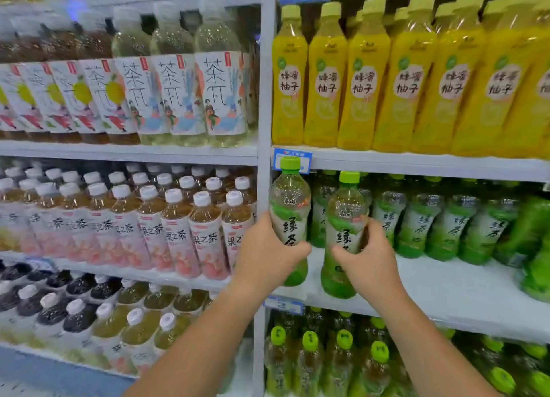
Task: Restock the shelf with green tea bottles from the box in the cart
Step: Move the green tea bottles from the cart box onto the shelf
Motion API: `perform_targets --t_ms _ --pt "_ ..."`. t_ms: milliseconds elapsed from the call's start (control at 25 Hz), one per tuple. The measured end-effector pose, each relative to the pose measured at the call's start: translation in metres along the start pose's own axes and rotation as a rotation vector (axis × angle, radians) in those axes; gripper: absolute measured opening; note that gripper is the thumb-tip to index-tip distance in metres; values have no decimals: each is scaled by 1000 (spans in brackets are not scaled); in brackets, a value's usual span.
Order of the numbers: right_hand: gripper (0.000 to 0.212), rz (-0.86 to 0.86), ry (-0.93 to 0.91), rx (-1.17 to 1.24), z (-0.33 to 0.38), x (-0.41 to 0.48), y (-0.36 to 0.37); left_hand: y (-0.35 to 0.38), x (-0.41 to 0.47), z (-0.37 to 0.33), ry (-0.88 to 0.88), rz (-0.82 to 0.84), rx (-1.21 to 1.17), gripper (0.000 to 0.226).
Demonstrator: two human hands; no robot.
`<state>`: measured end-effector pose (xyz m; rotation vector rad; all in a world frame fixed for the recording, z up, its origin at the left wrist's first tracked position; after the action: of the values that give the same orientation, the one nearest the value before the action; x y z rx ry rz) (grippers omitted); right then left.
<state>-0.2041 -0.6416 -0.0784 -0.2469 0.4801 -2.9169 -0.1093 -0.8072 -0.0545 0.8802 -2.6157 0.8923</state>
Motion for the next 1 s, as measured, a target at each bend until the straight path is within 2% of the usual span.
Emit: perform_targets --t_ms 120,320,440,560,640,760,880,1000 --pt "51 -50 -83 33 -44 15 16 36 3 35 121 -41 -29 35" --pt "53 -36 -194 64 -69 21 27 68 10 71 141 -67 -90 49" --pt "40 28 -206 57 -80 23 32 74 14 82 169 -99 -112 60" --pt "30 125 -160 31 -103 20 36 81 11 93 160 -96 -108 59" --pt "32 162 -154 -16 -114 20 37 89 1 100 142 -69 -57 67" --pt "29 226 -122 -62 -115 33 38 98 -7 105 69 10 194 92" --pt "28 231 -97 -76 -107 50 46 104 -3 105 -7 16 310 92" --pt "29 172 -95 -31 -105 59 56 104 11 105 -54 -3 299 85"
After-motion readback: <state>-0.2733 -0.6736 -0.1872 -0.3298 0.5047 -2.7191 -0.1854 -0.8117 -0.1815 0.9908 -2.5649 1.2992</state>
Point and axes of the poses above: each hand's wrist, its own x-axis towards the middle knuckle, its own y-axis out of the palm, z = x × y, the point moved 2 cm from there along x, towards the middle knuckle, and after that the axes turned 9 degrees about y, right-handed, at the moved point
